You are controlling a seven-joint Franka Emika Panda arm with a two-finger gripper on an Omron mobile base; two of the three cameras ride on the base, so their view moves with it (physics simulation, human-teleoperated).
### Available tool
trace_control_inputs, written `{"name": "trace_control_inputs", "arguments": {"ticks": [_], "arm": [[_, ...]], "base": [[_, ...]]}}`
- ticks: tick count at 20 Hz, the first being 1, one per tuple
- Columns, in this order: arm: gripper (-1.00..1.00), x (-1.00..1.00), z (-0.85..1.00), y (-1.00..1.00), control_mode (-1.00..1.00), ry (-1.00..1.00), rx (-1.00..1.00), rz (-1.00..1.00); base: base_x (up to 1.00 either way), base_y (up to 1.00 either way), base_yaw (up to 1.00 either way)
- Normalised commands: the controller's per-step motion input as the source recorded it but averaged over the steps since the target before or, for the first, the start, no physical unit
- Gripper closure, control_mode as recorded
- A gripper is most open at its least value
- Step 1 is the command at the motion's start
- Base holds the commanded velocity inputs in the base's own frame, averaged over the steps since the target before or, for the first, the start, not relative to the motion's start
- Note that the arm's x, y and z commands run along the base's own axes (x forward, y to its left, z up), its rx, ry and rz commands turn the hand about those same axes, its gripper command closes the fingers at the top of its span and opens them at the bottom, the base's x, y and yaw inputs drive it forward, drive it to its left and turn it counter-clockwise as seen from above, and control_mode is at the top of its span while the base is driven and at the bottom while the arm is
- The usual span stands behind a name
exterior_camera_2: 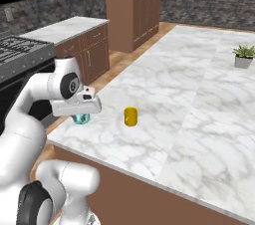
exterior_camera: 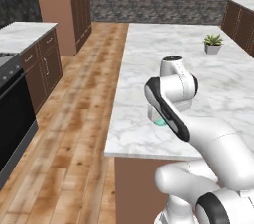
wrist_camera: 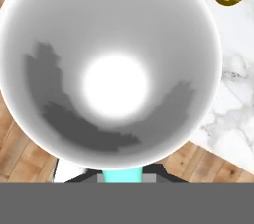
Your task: Clear the mugs and bowl far away from the sink.
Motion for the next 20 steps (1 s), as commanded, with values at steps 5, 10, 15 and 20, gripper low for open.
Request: {"name": "trace_control_inputs", "arguments": {"ticks": [5,10,15,20], "arm": [[1.0,0.47,-0.43,0.0,-1.0,0.0,0.0,0.04],[1.0,0.45,-0.51,0.0,-1.0,0.0,0.0,0.0],[1.0,0.48,-0.48,0.0,-1.0,0.0,0.0,0.0],[1.0,0.37,-0.35,0.0,-1.0,0.0,0.0,0.0]], "base": [[0.0,0.0,0.0],[0.0,0.0,0.0],[0.0,0.0,0.0],[0.0,0.0,0.0]]}}
